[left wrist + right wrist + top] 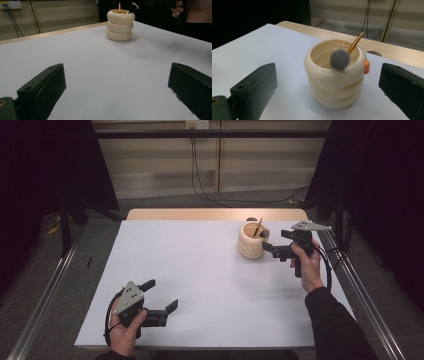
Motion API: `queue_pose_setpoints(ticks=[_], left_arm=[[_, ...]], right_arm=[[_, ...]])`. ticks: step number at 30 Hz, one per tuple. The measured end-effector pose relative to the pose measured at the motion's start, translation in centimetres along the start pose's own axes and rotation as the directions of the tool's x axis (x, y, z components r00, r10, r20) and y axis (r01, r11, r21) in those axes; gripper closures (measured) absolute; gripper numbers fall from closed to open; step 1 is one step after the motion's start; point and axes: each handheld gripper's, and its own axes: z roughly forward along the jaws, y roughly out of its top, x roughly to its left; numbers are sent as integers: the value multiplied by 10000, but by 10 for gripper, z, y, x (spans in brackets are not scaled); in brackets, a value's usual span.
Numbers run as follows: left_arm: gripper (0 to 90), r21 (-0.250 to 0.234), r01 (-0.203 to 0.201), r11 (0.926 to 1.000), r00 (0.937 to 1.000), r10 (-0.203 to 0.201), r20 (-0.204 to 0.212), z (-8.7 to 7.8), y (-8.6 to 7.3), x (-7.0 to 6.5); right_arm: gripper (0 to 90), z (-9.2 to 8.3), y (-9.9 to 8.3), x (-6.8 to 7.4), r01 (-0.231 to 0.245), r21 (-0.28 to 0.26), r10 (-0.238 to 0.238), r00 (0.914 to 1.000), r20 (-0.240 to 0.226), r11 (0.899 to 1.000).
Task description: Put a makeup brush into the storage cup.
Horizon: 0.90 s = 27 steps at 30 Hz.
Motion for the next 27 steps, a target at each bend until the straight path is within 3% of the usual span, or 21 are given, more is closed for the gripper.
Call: queue_pose_setpoints(ticks=[3, 12, 17, 27], left_arm=[[13, -6, 29, 10000, 10000, -29, -32, -1, 0, 1], [13, -132, 233, 9996, 9997, -233, -30, -2, 0, 1], [13, -47, 84, 10000, 10000, -85, -30, -2, 0, 1], [13, -88, 129, 9999, 9999, -129, -64, -3, 0, 0]], right_arm=[[13, -5, -4, 2, -93, -75, 92, 9998, -151, 9999], [15, -21, -18, 9, -31, -256, 34, 9999, 110, 9997], [15, -33, -24, 10, -116, -412, 126, 9996, 235, 9991], [14, -54, -31, 21, 181, -554, -165, 9995, 280, 9983]])
